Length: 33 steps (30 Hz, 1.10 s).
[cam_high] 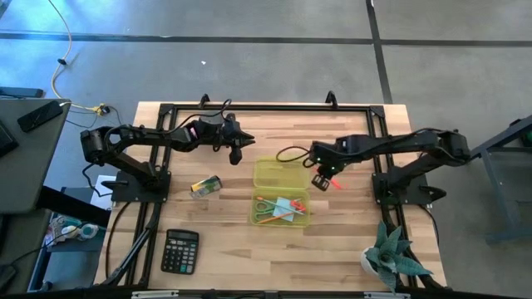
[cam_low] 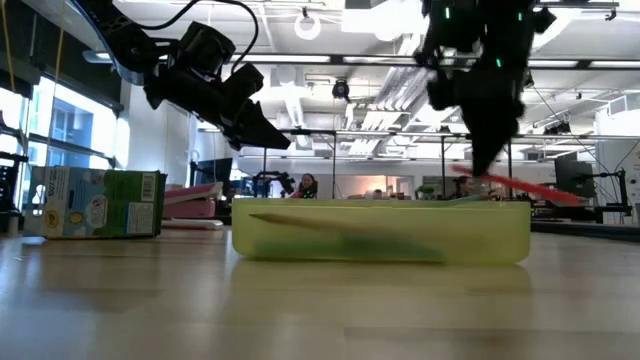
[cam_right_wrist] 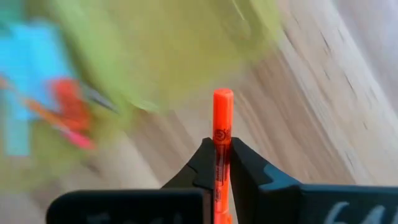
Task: Pack school essentials
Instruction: Put the orange pen into the supply box
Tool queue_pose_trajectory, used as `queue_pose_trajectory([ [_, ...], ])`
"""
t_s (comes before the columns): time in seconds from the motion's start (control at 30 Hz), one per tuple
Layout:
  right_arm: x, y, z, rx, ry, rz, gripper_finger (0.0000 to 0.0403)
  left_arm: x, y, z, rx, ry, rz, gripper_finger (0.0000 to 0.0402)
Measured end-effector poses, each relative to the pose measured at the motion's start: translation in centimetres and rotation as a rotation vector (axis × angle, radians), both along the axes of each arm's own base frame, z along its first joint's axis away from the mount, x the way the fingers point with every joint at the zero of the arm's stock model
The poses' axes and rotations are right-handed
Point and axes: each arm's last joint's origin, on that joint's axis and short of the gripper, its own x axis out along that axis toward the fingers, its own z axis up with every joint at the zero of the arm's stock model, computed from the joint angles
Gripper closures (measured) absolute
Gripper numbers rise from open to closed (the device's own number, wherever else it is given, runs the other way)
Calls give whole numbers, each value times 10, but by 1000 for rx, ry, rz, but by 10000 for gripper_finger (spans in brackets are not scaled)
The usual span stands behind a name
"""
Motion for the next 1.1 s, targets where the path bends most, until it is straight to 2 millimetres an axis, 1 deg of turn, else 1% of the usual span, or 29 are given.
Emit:
queue_pose_trajectory([
  [0.1,17,12,26,-57,-132,38,392,0,0,0,0,0,0,330],
  [0.2,34,22,47,-104,-268,64,391,0,0,0,0,1,2,323],
  [0.3,51,32,63,-147,-424,132,391,0,0,-1,-3,7,4,317],
  [0.37,60,38,65,-165,-492,180,391,-1,0,-1,-7,13,4,314],
  [0.43,67,44,62,-168,-529,213,391,-1,-1,-3,-15,25,3,314],
  [0.5,72,49,56,-168,-517,235,391,-2,-1,-4,-25,40,4,315],
  [0.8,92,65,12,-77,-384,297,391,-4,-2,-8,-51,74,5,316],
  [1.0,101,67,-15,-45,-298,346,391,-3,-2,-8,-49,75,4,316],
  [1.1,102,69,-23,-50,-263,377,391,-3,-2,-8,-54,74,8,316],
])
